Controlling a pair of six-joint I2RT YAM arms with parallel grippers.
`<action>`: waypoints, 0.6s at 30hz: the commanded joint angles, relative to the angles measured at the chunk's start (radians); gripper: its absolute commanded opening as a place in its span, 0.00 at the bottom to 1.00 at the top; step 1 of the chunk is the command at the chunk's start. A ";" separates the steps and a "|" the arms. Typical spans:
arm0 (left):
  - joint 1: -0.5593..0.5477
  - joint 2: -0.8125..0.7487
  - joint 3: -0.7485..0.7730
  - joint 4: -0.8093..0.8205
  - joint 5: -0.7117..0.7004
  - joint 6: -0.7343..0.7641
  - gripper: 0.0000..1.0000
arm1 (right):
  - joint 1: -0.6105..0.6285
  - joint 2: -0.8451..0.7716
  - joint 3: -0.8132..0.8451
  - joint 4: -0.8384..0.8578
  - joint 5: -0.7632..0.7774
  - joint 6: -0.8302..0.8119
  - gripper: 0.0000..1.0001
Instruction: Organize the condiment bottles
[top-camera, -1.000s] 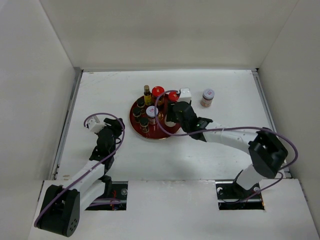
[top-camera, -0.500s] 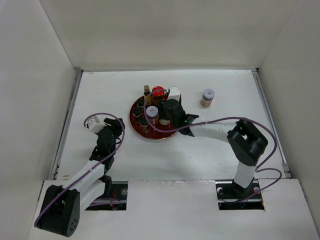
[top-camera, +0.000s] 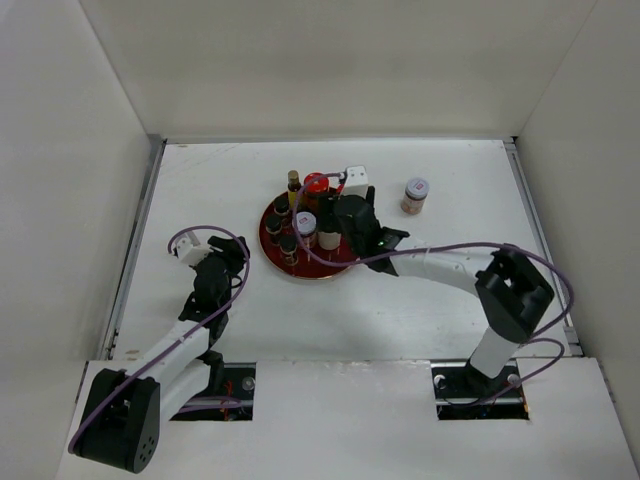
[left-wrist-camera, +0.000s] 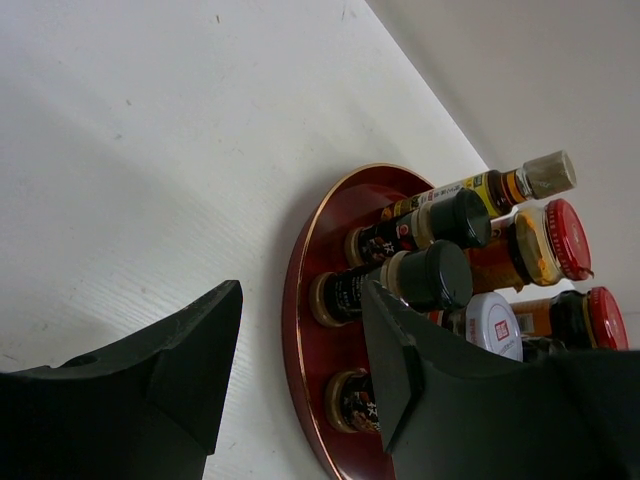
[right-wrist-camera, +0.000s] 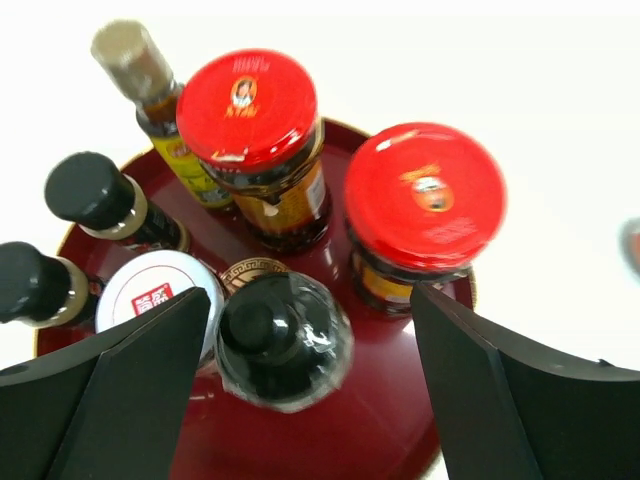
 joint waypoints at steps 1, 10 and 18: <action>-0.002 -0.002 0.004 0.047 0.008 -0.009 0.49 | 0.001 -0.125 -0.049 0.055 0.057 -0.024 0.86; -0.005 -0.008 0.003 0.047 0.002 -0.009 0.49 | -0.262 -0.225 -0.155 0.067 0.051 0.007 0.34; -0.008 0.003 0.006 0.047 0.000 -0.006 0.49 | -0.485 -0.058 0.009 -0.086 -0.004 0.004 0.88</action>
